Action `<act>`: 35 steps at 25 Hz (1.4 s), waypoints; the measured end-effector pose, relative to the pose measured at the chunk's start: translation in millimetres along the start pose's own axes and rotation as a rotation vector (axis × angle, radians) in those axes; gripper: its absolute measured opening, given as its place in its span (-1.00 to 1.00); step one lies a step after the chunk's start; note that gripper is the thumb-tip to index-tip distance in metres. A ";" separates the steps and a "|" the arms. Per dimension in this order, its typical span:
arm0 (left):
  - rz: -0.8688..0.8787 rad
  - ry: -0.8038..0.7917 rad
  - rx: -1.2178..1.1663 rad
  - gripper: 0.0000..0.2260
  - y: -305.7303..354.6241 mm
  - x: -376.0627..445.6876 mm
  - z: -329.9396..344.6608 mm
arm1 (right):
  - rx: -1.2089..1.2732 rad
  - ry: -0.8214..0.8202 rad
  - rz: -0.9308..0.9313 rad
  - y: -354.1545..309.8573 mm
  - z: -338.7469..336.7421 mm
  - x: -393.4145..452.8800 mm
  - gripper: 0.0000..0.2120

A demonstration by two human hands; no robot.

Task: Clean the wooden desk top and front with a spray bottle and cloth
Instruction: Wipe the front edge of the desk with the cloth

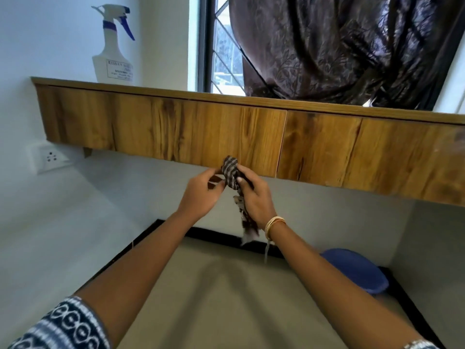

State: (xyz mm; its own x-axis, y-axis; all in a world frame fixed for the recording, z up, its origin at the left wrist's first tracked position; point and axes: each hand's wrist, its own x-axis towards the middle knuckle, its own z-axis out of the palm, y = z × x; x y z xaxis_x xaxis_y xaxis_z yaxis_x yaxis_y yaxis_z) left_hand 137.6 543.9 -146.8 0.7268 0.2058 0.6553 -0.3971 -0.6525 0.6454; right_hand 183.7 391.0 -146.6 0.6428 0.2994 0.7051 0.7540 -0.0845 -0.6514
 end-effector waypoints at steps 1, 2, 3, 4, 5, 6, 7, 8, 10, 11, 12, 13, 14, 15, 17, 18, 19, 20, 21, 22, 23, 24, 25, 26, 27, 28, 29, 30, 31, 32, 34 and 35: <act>-0.157 -0.023 -0.121 -0.86 0.4 -8.4 0.2 | 0.235 -0.023 0.178 -4.7 10.3 -6.6 -0.70; -0.320 -0.051 -0.251 -0.87 0.7 -15.9 0.9 | 0.454 -0.040 0.340 -3.5 19.7 -11.6 -0.70; -0.473 -0.074 -0.386 -0.83 -0.7 -22.3 0.7 | 0.669 -0.059 0.490 -3.5 26.9 -16.6 -0.71; -0.577 -0.084 -0.484 -0.80 -3.7 -27.1 0.0 | 0.812 -0.060 0.627 -0.8 31.3 -19.6 -0.73; -0.620 -0.091 -0.529 -0.79 -11.0 -31.0 -0.8 | 0.912 -0.081 0.754 4.3 36.0 -22.5 -0.73; -0.628 -0.106 -0.538 -0.78 -19.4 -33.8 -1.2 | 0.976 -0.103 0.844 11.7 41.8 -24.8 -0.69; -0.635 -0.134 -0.550 -0.76 -30.2 -36.7 0.1 | 1.033 -0.139 0.903 18.5 48.8 -27.1 -0.65; -0.653 -0.173 -0.575 -0.69 -43.2 -41.3 4.1 | 1.079 -0.171 0.951 29.1 57.8 -29.5 -0.63; -0.735 -0.243 -0.639 -0.55 -72.5 -54.4 15.1 | 1.078 -0.167 1.000 49.5 80.1 -36.8 -0.60; -0.775 -0.254 -0.670 -0.52 -90.0 -59.9 20.1 | 1.065 -0.142 1.014 63.4 92.7 -37.4 -0.59; -0.825 -0.246 -0.688 -0.51 -108.0 -67.5 25.8 | 1.084 -0.095 1.037 78.4 105.3 -38.9 -0.56; -0.870 -0.219 -0.705 -0.53 -124.4 -76.6 31.7 | 1.082 -0.074 1.051 89.6 117.6 -41.4 -0.53; -0.910 -0.166 -0.699 -0.56 -136.6 -83.7 35.4 | 1.073 -0.069 1.090 99.6 129.8 -42.2 -0.50; -0.961 -0.092 -0.696 -0.59 -145.2 -89.4 36.1 | 1.054 -0.078 1.143 106.9 142.5 -43.2 -0.50; -0.997 0.012 -0.616 -0.66 -153.2 -93.8 32.5 | 1.082 -0.116 1.221 114.5 159.2 -42.7 -0.50; -0.996 0.023 -0.566 -0.68 -159.3 -92.1 29.1 | 1.052 -0.133 1.246 118.9 166.2 -43.3 -0.48; -0.986 0.026 -0.521 -0.67 -164.3 -91.3 25.9 | 1.040 -0.148 1.249 117.1 170.7 -41.3 -0.46; -0.971 0.023 -0.454 -0.64 -166.6 -89.6 22.9 | 1.033 -0.169 1.264 115.2 173.9 -36.2 -0.45; -0.954 0.006 -0.354 -0.60 -168.0 -87.3 21.3 | 1.037 -0.164 1.278 114.2 175.9 -33.4 -0.47; -0.928 -0.024 -0.240 -0.56 -167.6 -86.5 17.1 | 1.052 -0.136 1.295 108.8 179.2 -33.9 -0.49; -0.896 -0.031 -0.122 -0.55 -166.8 -89.2 11.1 | 1.077 -0.119 1.312 103.7 185.0 -35.7 -0.49; -0.865 0.006 -0.017 -0.56 -159.6 -93.5 3.2 | 1.092 -0.116 1.332 93.7 188.8 -35.4 -0.49; -0.831 0.061 0.073 -0.58 -147.4 -96.3 -7.5 | 1.104 -0.120 1.356 78.5 189.4 -33.5 -0.48; -0.795 0.108 0.124 -0.60 -130.3 -96.2 -20.1 | 1.113 -0.124 1.377 59.0 187.3 -30.1 -0.49; -0.775 0.139 0.149 -0.62 -114.5 -95.1 -34.2 | 1.116 -0.126 1.392 37.3 183.8 -24.1 -0.53; -0.766 0.169 0.153 -0.63 -95.4 -92.2 -51.8 | 1.115 -0.127 1.411 12.4 179.5 -15.0 -0.56; -0.756 0.192 0.146 -0.63 -78.8 -87.7 -69.7 | 1.119 -0.113 1.420 -12.1 173.7 -4.9 -0.58; -0.759 0.208 0.131 -0.63 -56.7 -77.8 -91.4 | 1.114 -0.103 1.423 -40.7 166.1 8.7 -0.58; -0.774 0.215 0.113 -0.62 -33.8 -67.1 -111.3 | 1.119 -0.091 1.425 -67.7 158.9 20.7 -0.58; -0.787 0.215 0.095 -0.63 -8.8 -55.0 -129.5 | 1.126 -0.099 1.427 -96.9 150.2 34.3 -0.59; -0.797 0.183 0.098 -0.64 45.5 -22.6 -166.6 | 1.160 -0.103 1.439 -153.4 131.4 65.9 -0.59; -0.804 0.162 0.114 -0.64 73.1 -3.0 -185.3 | 1.180 -0.096 1.436 -182.2 118.8 86.2 -0.59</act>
State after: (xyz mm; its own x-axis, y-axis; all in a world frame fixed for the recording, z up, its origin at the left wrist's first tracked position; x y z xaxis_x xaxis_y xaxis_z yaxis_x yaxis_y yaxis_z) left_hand 2.6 630.7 -28.8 0.6716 0.7380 0.0652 0.2749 -0.3299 0.9031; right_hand 85.6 545.1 -0.5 0.5819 0.6553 -0.4817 -0.7909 0.3182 -0.5227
